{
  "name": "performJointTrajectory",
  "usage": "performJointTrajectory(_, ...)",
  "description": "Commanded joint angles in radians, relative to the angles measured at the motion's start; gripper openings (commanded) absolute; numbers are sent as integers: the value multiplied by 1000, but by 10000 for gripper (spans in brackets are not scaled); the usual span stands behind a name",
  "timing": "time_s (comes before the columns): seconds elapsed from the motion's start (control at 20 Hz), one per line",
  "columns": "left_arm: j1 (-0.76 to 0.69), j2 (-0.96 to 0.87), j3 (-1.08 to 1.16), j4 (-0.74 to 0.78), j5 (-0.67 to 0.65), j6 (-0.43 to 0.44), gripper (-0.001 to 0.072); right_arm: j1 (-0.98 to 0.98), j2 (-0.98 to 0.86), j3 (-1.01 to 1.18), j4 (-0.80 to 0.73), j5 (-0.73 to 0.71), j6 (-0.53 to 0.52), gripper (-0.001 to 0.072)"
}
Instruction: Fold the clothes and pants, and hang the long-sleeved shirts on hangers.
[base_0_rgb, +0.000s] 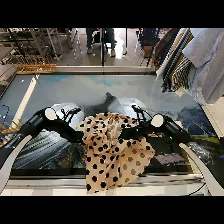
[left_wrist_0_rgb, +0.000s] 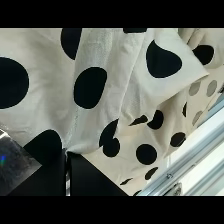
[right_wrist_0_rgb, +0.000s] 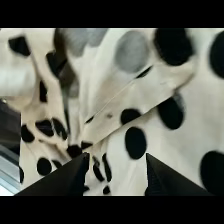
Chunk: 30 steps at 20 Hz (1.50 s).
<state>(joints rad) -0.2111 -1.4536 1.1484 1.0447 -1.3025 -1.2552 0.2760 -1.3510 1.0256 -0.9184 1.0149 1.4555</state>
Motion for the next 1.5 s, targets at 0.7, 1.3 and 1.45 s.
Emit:
performJointTrajectory(0.7, 143, 3, 504, -163, -10, -45, 7, -107, -130, 803, -443, 323, 153, 16)
performJointTrajectory(1.3, 207, -5, 546, -319, -80, -229, 504, 131, 10, 808, -457, 45, 94, 15)
performJointTrajectory(1.45, 268, -1, 388, -141, -199, -189, 637, 193, -100, 803, -461, 71, 94, 16)
